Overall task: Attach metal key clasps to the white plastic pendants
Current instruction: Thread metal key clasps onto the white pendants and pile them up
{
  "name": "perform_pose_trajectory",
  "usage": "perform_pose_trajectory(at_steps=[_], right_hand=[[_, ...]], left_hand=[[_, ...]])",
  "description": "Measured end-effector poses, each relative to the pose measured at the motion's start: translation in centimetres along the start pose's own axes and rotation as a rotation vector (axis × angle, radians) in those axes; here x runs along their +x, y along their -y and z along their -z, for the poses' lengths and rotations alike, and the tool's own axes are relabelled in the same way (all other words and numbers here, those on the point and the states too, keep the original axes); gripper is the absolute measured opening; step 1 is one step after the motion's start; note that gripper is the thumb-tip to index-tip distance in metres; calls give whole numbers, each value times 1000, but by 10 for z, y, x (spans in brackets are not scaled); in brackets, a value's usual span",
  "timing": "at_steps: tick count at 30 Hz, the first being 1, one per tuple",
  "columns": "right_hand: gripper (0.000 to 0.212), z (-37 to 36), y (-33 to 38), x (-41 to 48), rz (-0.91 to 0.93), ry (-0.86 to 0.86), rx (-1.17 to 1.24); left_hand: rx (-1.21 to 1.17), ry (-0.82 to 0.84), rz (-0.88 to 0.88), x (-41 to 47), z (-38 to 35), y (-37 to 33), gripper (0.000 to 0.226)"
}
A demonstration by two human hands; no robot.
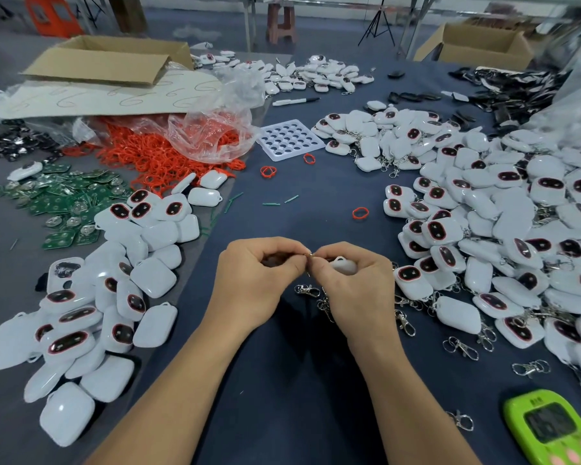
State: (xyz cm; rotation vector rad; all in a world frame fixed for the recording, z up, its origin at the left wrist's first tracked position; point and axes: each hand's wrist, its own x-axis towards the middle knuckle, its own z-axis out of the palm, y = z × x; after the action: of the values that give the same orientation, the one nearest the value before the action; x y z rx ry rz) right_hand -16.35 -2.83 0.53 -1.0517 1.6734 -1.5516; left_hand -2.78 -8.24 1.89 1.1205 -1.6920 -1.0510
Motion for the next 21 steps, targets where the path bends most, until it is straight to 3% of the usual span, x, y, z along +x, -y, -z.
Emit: perform_pose_trajectory(at_steps=[4,7,21], right_hand=[[18,-3,1,-1,35,-48,-75],[17,0,2,0,-6,-49,-2],[10,3,7,0,-39,54,45]], left_hand=[[76,-15,-24,-2,-1,-1,33],[57,-16,-11,-2,-1,-2,30],[29,99,24,-1,1,1,14]])
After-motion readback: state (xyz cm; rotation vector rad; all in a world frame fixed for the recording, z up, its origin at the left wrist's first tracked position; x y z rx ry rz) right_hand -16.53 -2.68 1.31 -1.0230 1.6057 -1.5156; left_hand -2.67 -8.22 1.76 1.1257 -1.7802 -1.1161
